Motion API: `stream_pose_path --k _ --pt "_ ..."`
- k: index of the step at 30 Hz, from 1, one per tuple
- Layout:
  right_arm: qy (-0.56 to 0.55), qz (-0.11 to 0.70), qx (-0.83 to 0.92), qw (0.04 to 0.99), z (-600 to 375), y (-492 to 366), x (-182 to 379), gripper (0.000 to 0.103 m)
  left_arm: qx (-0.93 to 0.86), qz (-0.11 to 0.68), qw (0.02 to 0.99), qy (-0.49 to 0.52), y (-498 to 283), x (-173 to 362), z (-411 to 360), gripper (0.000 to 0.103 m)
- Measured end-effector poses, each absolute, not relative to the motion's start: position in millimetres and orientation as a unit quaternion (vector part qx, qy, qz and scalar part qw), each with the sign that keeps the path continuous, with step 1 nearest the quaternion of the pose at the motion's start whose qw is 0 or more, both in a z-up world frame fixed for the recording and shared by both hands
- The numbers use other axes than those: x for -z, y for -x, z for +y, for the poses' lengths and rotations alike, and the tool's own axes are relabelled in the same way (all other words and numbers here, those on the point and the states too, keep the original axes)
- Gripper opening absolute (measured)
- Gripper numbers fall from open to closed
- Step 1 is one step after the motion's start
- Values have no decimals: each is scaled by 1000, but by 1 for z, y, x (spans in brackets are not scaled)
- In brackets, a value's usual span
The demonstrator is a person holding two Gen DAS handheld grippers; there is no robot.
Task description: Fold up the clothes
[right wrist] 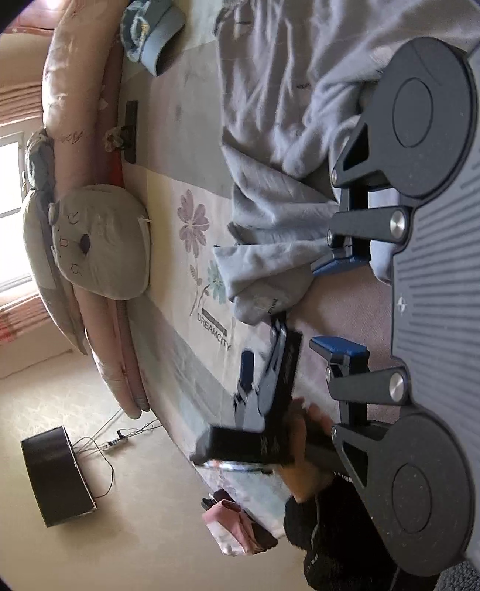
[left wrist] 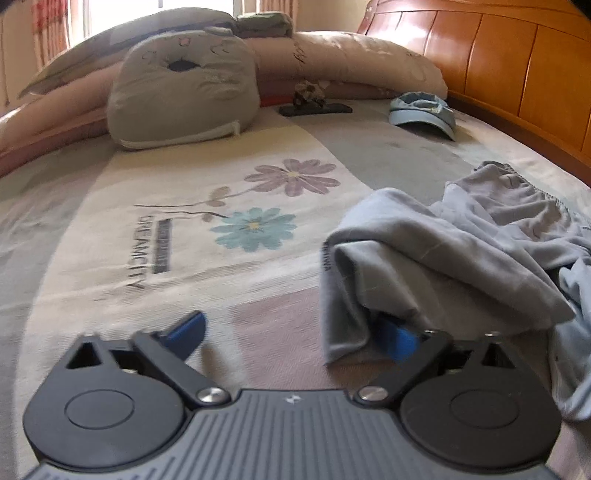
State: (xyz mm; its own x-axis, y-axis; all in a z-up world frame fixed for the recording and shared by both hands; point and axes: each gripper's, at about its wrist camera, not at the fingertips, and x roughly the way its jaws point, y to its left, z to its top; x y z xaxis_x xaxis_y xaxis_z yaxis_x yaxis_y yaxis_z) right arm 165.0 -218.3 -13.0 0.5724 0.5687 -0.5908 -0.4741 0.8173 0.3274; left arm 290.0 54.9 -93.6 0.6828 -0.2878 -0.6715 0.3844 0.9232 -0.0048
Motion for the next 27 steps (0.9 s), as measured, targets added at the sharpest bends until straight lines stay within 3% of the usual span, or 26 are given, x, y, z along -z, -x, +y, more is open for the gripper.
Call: stream_pose_path --k 3,5,9,10,27 --pt "-75 364 -289 882 -218 -164 20 41 203 339 916 -74 -286 94 45 62" --pt "-82 370 -284 881 -221 -165 25 41 220 336 913 -69 -282 93 42 36" --pt "-93 376 -274 880 -228 -165 33 41 231 332 911 -76 -278 91 40 16" --pt "-96 377 -271 880 -230 -165 34 41 228 333 912 -78 -279 89 41 7" --pt "-111 358 -253 892 -246 -160 28 42 74 265 936 -220 -324 24 104 4"
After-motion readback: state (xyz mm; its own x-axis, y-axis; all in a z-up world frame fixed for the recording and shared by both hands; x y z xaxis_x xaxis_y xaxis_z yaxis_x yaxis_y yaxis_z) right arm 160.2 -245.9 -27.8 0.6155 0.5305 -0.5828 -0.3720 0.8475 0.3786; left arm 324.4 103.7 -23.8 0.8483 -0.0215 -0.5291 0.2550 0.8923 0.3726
